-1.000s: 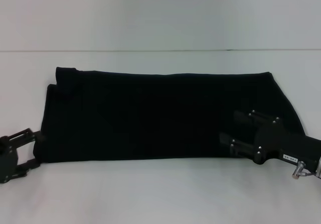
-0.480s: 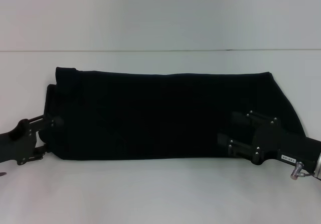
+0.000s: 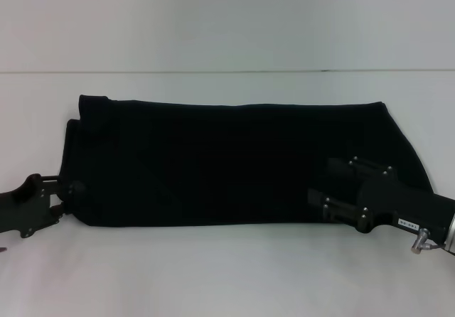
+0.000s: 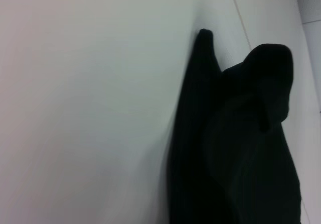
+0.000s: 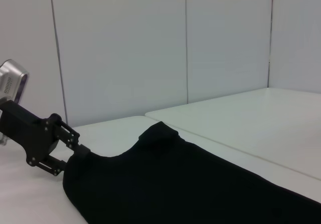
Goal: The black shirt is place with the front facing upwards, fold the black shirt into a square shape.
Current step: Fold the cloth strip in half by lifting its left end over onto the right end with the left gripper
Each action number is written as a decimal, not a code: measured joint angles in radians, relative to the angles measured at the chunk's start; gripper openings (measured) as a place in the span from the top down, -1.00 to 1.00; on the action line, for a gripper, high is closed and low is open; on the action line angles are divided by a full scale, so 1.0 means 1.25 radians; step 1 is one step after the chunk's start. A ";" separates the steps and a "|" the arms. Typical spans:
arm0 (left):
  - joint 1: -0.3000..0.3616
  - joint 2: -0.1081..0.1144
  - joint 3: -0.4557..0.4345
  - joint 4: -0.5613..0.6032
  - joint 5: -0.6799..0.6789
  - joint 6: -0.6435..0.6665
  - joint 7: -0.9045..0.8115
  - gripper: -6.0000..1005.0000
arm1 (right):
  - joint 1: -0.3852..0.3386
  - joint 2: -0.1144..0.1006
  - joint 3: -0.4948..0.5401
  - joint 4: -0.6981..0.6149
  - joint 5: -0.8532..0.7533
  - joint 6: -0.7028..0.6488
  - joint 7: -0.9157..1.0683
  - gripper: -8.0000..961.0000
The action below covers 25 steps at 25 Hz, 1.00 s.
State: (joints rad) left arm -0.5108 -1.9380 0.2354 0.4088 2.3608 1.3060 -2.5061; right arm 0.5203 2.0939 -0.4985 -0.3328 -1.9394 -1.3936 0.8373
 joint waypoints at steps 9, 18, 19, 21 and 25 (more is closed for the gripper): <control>0.000 -0.001 0.004 0.001 0.000 -0.012 -0.003 0.35 | 0.000 0.000 -0.003 0.000 -0.006 0.001 0.001 -0.52; -0.001 -0.002 -0.003 0.001 -0.012 -0.013 0.011 0.91 | -0.002 -0.001 -0.017 0.010 -0.007 0.016 0.003 -0.52; -0.001 -0.002 -0.006 0.001 -0.015 -0.011 0.015 0.92 | -0.002 -0.001 -0.018 0.010 -0.007 0.018 0.003 -0.52; -0.001 -0.001 -0.008 0.003 -0.020 -0.008 0.021 0.93 | -0.002 -0.001 -0.018 0.010 -0.007 0.020 0.003 -0.52; 0.002 0.001 -0.010 0.026 -0.029 -0.004 0.022 0.94 | -0.003 -0.001 -0.018 0.010 -0.007 0.020 0.003 -0.52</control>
State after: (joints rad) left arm -0.5087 -1.9363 0.2228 0.4416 2.3251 1.3007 -2.4787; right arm 0.5166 2.0924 -0.5215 -0.3206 -1.9482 -1.3685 0.8407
